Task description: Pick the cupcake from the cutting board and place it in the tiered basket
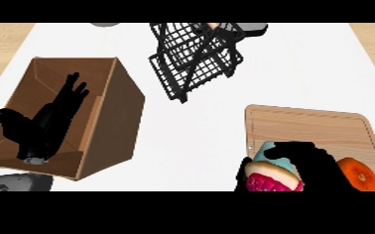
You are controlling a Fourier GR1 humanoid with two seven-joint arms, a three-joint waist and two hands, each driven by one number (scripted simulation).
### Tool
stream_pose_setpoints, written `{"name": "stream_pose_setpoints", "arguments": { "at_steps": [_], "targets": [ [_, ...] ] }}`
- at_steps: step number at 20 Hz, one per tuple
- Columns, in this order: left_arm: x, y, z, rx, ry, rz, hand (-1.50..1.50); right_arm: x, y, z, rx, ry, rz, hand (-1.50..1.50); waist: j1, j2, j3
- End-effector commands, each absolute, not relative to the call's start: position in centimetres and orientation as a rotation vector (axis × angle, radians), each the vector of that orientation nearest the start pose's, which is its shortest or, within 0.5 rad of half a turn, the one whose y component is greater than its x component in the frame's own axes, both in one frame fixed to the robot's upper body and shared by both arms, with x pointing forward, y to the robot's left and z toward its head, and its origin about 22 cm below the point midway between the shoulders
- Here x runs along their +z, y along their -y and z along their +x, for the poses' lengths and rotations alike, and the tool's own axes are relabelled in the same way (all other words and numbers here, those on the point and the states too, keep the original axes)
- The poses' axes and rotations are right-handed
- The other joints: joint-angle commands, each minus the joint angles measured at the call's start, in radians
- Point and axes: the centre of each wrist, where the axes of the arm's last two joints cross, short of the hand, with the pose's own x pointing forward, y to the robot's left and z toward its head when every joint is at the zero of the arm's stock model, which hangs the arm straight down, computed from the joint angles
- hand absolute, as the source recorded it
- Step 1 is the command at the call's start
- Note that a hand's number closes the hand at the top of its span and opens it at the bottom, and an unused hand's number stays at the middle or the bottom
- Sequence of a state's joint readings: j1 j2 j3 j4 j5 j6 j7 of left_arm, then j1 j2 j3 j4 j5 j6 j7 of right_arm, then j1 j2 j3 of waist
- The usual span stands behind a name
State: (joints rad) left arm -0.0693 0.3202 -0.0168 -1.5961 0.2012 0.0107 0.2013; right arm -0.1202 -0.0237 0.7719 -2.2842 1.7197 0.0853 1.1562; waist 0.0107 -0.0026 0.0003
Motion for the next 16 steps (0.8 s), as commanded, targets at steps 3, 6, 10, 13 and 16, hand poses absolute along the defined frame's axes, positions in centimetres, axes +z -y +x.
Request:
{"name": "stream_pose_setpoints", "arguments": {
  "at_steps": [3, 6, 10, 13, 16],
  "targets": [
    [3.1, -28.5, 25.5, -0.101, 1.417, 0.062, 0.0, 19.2, 7.5, 16.7, 0.256, 1.369, -1.346, 1.5, 0.02, 0.008, -0.003],
    [3.8, -28.0, 26.2, -0.134, 1.441, 0.047, 0.0, 19.6, 5.8, 20.1, 0.251, 1.389, -1.364, 1.5, 0.031, 0.011, -0.003],
    [3.7, -27.5, 26.6, -0.133, 1.421, 0.046, 0.0, 21.1, 4.9, 22.9, 0.241, 1.364, -1.33, 1.5, 0.042, 0.011, -0.003],
    [3.4, -27.8, 26.7, -0.149, 1.419, 0.04, 0.0, 23.1, 4.3, 25.9, 0.221, 1.368, -1.33, 1.5, 0.045, 0.012, -0.003],
    [5.2, -27.5, 27.1, -0.149, 1.445, 0.032, 0.0, 23.6, 3.9, 28.9, 0.218, 1.321, -1.308, 1.5, 0.061, 0.012, -0.002]
  ]
}}
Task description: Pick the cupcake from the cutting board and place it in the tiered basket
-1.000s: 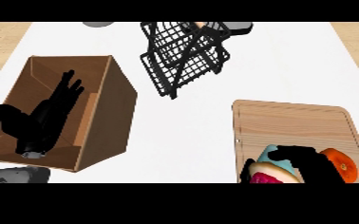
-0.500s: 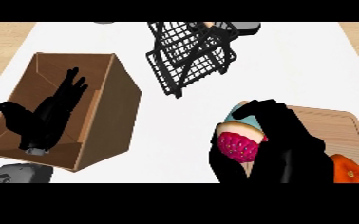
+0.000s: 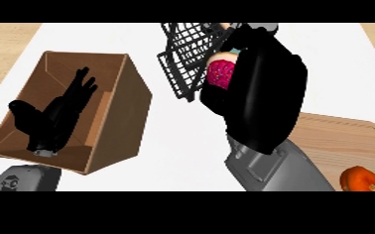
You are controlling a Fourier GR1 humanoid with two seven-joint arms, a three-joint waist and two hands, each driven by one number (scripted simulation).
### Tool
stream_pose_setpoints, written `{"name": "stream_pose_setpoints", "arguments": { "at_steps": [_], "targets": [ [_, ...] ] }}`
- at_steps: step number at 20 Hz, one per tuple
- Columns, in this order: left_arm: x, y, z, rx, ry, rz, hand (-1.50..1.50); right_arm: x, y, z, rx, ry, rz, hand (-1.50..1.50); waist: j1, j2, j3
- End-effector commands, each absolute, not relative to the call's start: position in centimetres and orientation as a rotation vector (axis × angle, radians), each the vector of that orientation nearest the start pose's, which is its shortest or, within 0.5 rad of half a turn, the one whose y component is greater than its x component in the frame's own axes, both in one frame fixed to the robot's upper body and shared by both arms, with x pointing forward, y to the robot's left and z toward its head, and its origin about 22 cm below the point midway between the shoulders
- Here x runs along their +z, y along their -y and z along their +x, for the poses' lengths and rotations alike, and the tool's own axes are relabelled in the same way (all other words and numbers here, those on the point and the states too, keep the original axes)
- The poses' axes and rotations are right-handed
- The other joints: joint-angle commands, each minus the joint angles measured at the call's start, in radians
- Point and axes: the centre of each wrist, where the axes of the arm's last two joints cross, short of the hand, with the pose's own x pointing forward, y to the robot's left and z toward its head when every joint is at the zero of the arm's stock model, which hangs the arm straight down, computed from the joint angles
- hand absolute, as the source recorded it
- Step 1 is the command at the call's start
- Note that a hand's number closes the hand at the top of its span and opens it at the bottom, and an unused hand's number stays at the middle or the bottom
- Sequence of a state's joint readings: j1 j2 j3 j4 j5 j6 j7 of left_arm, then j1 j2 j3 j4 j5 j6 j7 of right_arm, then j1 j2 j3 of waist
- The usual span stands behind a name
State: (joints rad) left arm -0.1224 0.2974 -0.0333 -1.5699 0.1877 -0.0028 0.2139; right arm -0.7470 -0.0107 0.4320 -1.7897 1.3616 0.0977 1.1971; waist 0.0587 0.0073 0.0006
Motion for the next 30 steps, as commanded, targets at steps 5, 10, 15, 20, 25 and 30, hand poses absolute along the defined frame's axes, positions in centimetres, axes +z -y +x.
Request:
{"name": "stream_pose_setpoints", "arguments": {
  "at_steps": [5, 10, 15, 20, 25, 30],
  "targets": [
    [3.5, -27.6, 27.0, -0.137, 1.424, 0.037, 0.0, 23.3, 2.6, 31.2, 0.241, 1.247, -1.286, 1.5, 0.0, 0.002, -0.003],
    [4.6, -27.8, 27.3, -0.149, 1.429, 0.041, 0.0, 22.5, 2.0, 33.8, 0.227, 1.212, -1.276, 1.5, 0.002, 0.001, -0.002],
    [3.5, -27.4, 27.2, -0.12, 1.44, 0.038, 0.0, 22.5, 2.0, 36.6, 0.245, 1.196, -1.299, 1.5, -0.011, 0.002, -0.002],
    [4.2, -28.0, 27.3, -0.134, 1.425, 0.041, 0.0, 20.4, 1.7, 38.3, 0.237, 1.2, -1.351, 1.5, -0.004, 0.004, -0.002],
    [4.1, -27.9, 27.0, -0.125, 1.435, 0.045, 0.0, 19.7, 2.4, 39.2, 0.115, 1.338, -1.386, 1.5, -0.007, 0.004, -0.001],
    [3.8, -26.8, 27.5, -0.129, 1.432, 0.043, 0.0, 19.3, 2.7, 40.3, 0.105, 1.328, -1.359, -1.5, -0.018, 0.002, -0.001]
  ]
}}
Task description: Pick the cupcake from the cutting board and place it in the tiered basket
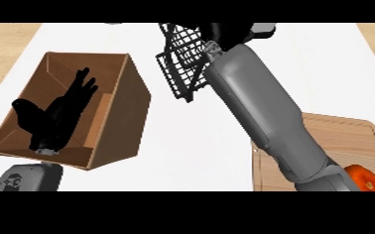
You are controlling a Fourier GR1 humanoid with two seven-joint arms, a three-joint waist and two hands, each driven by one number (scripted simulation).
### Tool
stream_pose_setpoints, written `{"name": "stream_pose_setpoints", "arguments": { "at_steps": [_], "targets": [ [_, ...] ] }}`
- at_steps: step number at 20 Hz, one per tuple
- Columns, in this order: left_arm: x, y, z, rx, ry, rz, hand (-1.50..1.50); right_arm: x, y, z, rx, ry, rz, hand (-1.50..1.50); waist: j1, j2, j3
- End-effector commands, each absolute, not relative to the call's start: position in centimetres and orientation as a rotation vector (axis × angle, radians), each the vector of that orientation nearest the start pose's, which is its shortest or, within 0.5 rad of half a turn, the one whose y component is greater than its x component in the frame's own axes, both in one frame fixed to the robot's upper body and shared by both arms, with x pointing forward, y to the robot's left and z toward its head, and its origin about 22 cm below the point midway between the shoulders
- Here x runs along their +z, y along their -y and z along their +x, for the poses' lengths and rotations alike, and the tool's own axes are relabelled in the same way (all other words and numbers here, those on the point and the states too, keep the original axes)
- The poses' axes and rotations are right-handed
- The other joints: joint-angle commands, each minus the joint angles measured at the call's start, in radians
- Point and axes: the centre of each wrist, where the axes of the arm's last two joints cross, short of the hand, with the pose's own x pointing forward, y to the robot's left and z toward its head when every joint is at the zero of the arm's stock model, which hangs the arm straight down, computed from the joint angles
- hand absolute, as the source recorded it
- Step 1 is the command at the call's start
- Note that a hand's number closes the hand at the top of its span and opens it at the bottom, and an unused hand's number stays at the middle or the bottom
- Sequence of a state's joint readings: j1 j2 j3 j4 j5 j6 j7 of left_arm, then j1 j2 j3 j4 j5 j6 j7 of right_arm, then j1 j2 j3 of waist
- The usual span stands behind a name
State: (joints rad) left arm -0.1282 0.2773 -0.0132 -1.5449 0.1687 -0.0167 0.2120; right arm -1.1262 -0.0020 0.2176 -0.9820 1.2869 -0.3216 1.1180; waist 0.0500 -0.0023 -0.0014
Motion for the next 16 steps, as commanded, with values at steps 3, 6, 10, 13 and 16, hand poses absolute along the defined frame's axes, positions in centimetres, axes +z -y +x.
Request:
{"name": "stream_pose_setpoints", "arguments": {
  "at_steps": [3, 6, 10, 13, 16],
  "targets": [
    [5.5, -28.0, 27.4, -0.14, 1.438, 0.032, 0.0, 19.0, 2.7, 41.6, 0.127, 1.313, -1.408, -1.5, 0.008, 0.015, 0.001],
    [2.6, -27.0, 26.0, -0.124, 1.428, 0.037, 0.0, 19.2, 3.2, 42.4, 0.096, 1.333, -1.383, -1.5, 0.004, 0.016, 0.0],
    [4.1, -28.2, 26.6, -0.133, 1.442, 0.037, 0.0, 19.8, 3.6, 42.4, -0.049, 1.432, -1.294, -1.5, -0.002, 0.013, 0.001],
    [3.8, -28.1, 26.1, -0.133, 1.431, 0.048, 0.0, 22.7, 3.7, 42.5, -0.186, 1.469, -1.208, -1.5, 0.001, 0.012, 0.001],
    [3.4, -28.5, 26.2, -0.1, 1.434, 0.067, 0.0, 21.2, 4.9, 42.5, -0.319, 1.533, -1.158, -1.5, -0.008, 0.01, 0.001]
  ]
}}
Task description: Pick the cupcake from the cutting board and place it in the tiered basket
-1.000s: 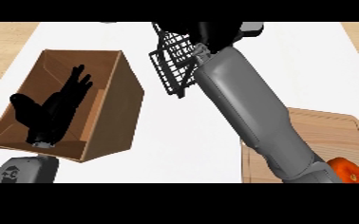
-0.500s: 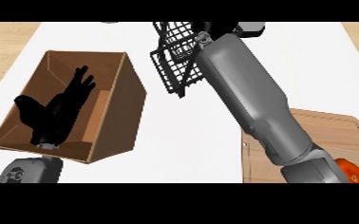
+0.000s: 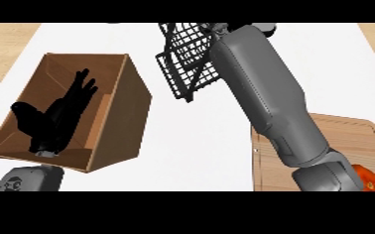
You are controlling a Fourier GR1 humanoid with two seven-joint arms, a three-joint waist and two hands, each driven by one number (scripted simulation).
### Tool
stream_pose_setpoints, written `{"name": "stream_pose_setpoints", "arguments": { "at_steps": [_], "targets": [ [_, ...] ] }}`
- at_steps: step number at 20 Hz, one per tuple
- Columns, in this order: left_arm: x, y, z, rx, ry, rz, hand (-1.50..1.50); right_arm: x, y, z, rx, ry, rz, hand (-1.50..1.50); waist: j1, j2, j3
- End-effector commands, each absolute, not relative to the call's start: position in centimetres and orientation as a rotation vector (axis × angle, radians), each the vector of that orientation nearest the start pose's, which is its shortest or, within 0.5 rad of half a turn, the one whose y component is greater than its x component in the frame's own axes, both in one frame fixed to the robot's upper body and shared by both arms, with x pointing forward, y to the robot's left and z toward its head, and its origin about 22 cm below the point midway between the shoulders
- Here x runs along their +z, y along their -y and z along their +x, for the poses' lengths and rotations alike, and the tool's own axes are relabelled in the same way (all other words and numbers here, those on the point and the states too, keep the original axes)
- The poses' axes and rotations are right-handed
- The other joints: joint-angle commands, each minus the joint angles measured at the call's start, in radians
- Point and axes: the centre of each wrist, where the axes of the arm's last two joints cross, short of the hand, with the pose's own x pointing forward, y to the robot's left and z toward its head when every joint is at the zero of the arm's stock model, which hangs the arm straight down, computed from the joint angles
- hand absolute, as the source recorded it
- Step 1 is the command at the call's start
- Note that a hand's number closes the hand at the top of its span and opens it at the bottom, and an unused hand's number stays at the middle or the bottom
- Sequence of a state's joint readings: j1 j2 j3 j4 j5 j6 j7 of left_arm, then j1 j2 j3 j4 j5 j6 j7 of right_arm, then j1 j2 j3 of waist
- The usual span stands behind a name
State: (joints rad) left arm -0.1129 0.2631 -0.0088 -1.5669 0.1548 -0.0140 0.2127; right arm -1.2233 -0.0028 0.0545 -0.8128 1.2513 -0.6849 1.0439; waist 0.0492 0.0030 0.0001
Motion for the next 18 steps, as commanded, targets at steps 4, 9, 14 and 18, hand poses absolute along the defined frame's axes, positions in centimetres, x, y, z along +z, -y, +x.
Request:
{"name": "stream_pose_setpoints", "arguments": {
  "at_steps": [4, 9, 14, 18],
  "targets": [
    [3.3, -27.0, 26.8, -0.097, 1.428, 0.044, 0.0, 21.7, 5.5, 42.0, -0.491, 1.631, -1.07, -1.5, -0.023, 0.001, 0.0],
    [3.1, -28.4, 26.6, -0.088, 1.425, 0.087, 0.0, 23.2, 6.2, 41.2, -0.638, 1.679, -1.069, -1.5, -0.048, -0.008, -0.001],
    [2.8, -31.3, 24.8, -0.069, 1.384, 0.11, 0.0, 24.0, 9.5, 38.8, -0.749, 1.659, -1.134, -1.5, -0.083, -0.027, -0.001],
    [2.7, -29.4, 24.7, -0.055, 1.386, 0.099, 0.0, 23.5, 12.4, 35.3, -0.799, 1.63, -1.174, -1.5, -0.094, -0.026, 0.0]
  ]
}}
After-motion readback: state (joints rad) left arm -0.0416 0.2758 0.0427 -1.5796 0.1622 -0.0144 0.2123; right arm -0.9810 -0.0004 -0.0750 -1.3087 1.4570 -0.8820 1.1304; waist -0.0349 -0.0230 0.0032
